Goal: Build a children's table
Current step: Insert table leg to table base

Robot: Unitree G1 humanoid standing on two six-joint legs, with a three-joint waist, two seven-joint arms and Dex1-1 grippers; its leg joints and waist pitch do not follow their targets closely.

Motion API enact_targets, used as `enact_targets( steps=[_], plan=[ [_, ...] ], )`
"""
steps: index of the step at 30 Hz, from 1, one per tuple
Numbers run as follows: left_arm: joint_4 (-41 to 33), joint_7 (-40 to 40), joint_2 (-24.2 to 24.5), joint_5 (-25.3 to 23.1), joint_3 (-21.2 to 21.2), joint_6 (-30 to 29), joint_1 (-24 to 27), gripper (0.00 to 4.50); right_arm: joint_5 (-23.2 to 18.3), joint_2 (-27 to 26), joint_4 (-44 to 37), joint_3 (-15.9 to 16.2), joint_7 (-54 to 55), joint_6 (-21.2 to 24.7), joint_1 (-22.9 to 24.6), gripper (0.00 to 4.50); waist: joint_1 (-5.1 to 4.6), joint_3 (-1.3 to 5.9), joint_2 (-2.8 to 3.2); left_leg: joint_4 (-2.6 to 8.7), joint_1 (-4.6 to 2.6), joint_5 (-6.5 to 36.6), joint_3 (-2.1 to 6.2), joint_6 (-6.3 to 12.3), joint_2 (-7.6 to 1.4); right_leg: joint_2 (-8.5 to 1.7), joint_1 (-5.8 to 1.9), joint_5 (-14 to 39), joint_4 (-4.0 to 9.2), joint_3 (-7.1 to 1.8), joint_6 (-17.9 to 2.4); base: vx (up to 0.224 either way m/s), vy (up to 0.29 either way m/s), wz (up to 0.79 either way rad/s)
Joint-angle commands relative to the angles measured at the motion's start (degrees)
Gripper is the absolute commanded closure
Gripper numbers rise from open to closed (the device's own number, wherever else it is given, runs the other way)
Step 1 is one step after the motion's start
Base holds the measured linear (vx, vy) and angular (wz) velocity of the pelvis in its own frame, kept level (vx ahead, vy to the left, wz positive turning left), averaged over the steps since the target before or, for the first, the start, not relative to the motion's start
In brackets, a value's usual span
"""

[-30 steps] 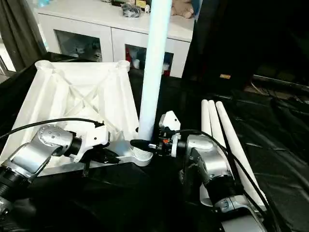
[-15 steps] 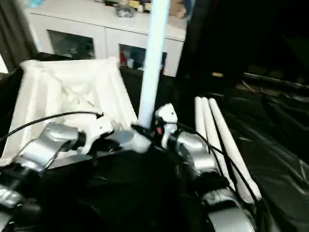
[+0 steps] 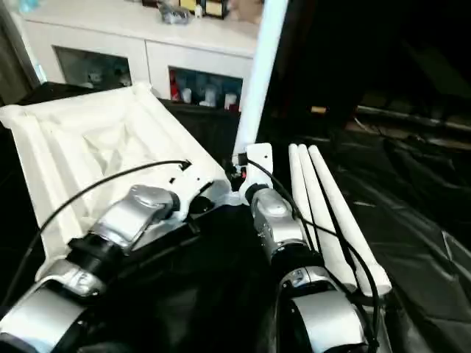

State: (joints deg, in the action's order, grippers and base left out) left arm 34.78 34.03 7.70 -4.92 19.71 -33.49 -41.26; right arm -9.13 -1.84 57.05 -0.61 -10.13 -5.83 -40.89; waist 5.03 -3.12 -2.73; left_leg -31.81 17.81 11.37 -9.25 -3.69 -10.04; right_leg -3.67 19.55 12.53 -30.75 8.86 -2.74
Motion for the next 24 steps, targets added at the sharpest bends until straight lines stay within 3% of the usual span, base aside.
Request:
enact_targets(
  steps=[1, 4, 6, 10, 12, 14, 15, 16, 17, 18, 19, 20, 21, 22, 23, 24],
  plan=[
    [1.83, -3.14, -2.07, -0.81, -0.25, -0.52, -1.47, 4.50, 0.16, -3.04, 7.87, 1.14, -0.30, 5.01, 3.62, 2.61, -0.89, 1.02, 1.35, 5.22, -1.26, 36.23, 3.27, -2.09, -4.73, -7.34, 0.47, 34.66, 6.23, -3.12, 1.28, 0.000, 0.000, 0.00],
    [2.40, -3.21, -2.36, -1.06, -0.06, -0.47, -1.84, 4.50, 0.86, -3.32, 8.79, 0.58, 0.50, 4.72, 3.06, 2.61, -0.85, 0.91, 1.45, 5.05, -1.64, 37.38, 3.23, -2.39, -4.45, -7.69, 1.09, 35.99, 6.50, -3.23, 0.88, 0.000, 0.000, 0.00],
    [2.71, -2.96, -2.24, -1.16, 0.13, -0.32, -1.85, 4.50, 1.10, -3.32, 9.14, 0.24, 0.69, 4.80, 2.74, 2.61, -1.02, 0.81, 1.51, 5.01, -1.82, 38.62, 3.32, -2.34, -4.43, -7.58, 1.15, 37.51, 6.99, -2.61, 1.69, 0.000, 0.000, 0.00],
    [3.04, -2.85, -2.09, -1.31, 0.01, -0.12, -1.82, 4.50, 1.85, -3.23, 9.33, 0.43, 0.89, 4.82, 2.27, 2.61, -1.10, 0.75, 1.81, 5.91, -1.40, 41.96, 3.49, -2.69, -4.90, -7.08, 0.70, 35.32, 6.17, -2.56, 1.77, 0.000, 0.000, 0.00],
    [3.14, -2.53, -2.05, -1.52, -0.20, -0.05, -1.82, 4.50, 1.90, -3.36, 9.40, 0.05, 0.52, 4.63, 1.95, 2.61, -1.04, 0.61, 1.83, 6.16, -1.70, 43.79, 3.29, -3.00, -4.84, -7.06, 1.14, 34.99, 6.02, -2.74, 1.06, 0.000, 0.000, 0.00],
    [3.38, -2.46, -2.01, -1.61, -0.38, 0.12, -1.93, 4.50, 1.95, -3.45, 9.58, -0.35, 0.40, 4.57, 1.68, 2.61, -1.08, 0.49, 1.74, 5.88, -1.88, 43.54, 3.28, -2.83, -4.58, -7.28, 1.35, 37.38, 6.60, -2.38, 1.70, 0.000, 0.000, 0.00],
    [3.50, -2.43, -1.97, -1.59, -0.43, 0.19, -2.01, 4.50, 1.81, -3.52, 9.63, -0.61, 0.09, 4.52, 1.54, 2.05, -1.16, 0.41, 1.73, 5.81, -1.85, 43.50, 3.25, -2.57, -4.58, -7.30, 1.30, 38.52, 6.87, -1.99, 2.29, 0.000, 0.000, 0.00],
    [3.50, -2.43, -1.97, -1.59, -0.43, 0.19, -2.01, 4.50, 1.81, -3.52, 9.63, -0.61, 0.09, 4.52, 1.54, 1.91, -1.18, 0.36, 1.85, 5.95, -1.72, 43.93, 3.25, -2.53, -4.68, -7.16, 1.16, 38.60, 6.75, -1.73, 2.53, 0.000, 0.000, 0.00],
    [3.66, -2.37, -1.87, -1.53, -0.53, 0.29, -2.17, 4.50, 1.49, -3.62, 9.55, -1.06, -0.43, 4.45, 1.28, 1.91, -0.97, 0.31, 2.25, 8.08, -0.10, 48.09, 3.14, -2.96, -5.77, -6.02, -0.20, 34.63, 3.94, -2.18, 1.89, 0.000, 0.000, 0.00],
    [3.70, -2.31, -1.79, -1.52, -0.58, 0.35, -2.21, 4.50, 1.28, -3.69, 9.39, -1.23, -1.09, 4.52, 1.15, 1.85, -0.52, 0.46, 2.44, 9.33, 0.96, 49.48, 2.83, -3.24, -6.32, -5.51, -1.03, 31.36, 1.65, -3.01, 0.88, 0.000, 0.000, 0.00],
    [3.70, -2.29, -1.77, -1.52, -0.60, 0.37, -2.21, 4.50, 1.27, -3.71, 9.32, -1.24, -1.17, 4.49, 1.12, 1.71, 1.28, 0.58, 2.34, 12.58, 3.31, 52.09, 1.37, -3.28, -7.03, -3.82, -2.57, 19.34, -5.66, -4.64, -1.33, -0.040, -0.050, 0.17],
    [3.71, -2.22, -1.71, -1.51, -0.64, 0.44, -2.23, 4.50, 1.24, -3.74, 9.15, -1.28, -1.37, 4.42, 1.05, 1.56, 1.57, 0.42, 1.45, 12.63, 1.97, 50.67, 0.17, -2.98, -6.39, -3.55, -0.58, 18.13, -5.37, -5.80, -1.82, -0.040, -0.050, 0.17],
    [3.69, -2.13, -1.64, -1.52, -0.69, 0.52, -2.24, 4.50, 1.10, -3.79, 8.91, -1.42, -1.73, 4.41, 0.94, 1.47, 1.64, 0.26, -1.38, 4.20, -3.85, 39.58, 0.22, -2.34, -2.52, -7.64, 6.46, 40.67, 4.62, -8.05, -0.02, 0.067, -0.104, 0.25],
    [3.44, -1.62, -1.48, -1.46, -0.71, 1.24, -2.14, 4.50, 0.73, -3.84, 8.33, -1.68, -2.92, 4.16, 0.77, 1.42, 1.34, 0.46, -2.04, -0.55, -4.03, 27.67, 0.03, -0.02, -1.06, -9.70, 6.76, 49.58, 7.00, -8.37, 1.39, 0.122, -0.101, -0.12],
    [3.10, -1.04, -1.31, -1.35, -0.74, 2.17, -2.02, 4.50, 0.16, -3.88, 7.61, -1.90, -4.88, 4.06, 0.62, 1.36, 2.16, 0.71, -1.77, 0.05, 1.89, 10.43, 1.82, 2.76, -1.65, -12.22, 0.40, 51.21, 5.85, -10.39, 2.16, 0.122, -0.101, -0.12],
    [2.48, -0.27, -1.04, -1.27, -0.72, 3.29, -1.79, 4.50, -0.59, -3.78, 6.15, -1.98, -8.32, 4.00, 0.68, 1.25, 3.35, 1.71, -0.16, 3.48, 3.91, 2.49, 2.78, 1.26, -2.64, -9.38, -1.55, 36.76, 3.08, -8.14, 1.16, 0.069, -0.025, -0.32]
  ],
)
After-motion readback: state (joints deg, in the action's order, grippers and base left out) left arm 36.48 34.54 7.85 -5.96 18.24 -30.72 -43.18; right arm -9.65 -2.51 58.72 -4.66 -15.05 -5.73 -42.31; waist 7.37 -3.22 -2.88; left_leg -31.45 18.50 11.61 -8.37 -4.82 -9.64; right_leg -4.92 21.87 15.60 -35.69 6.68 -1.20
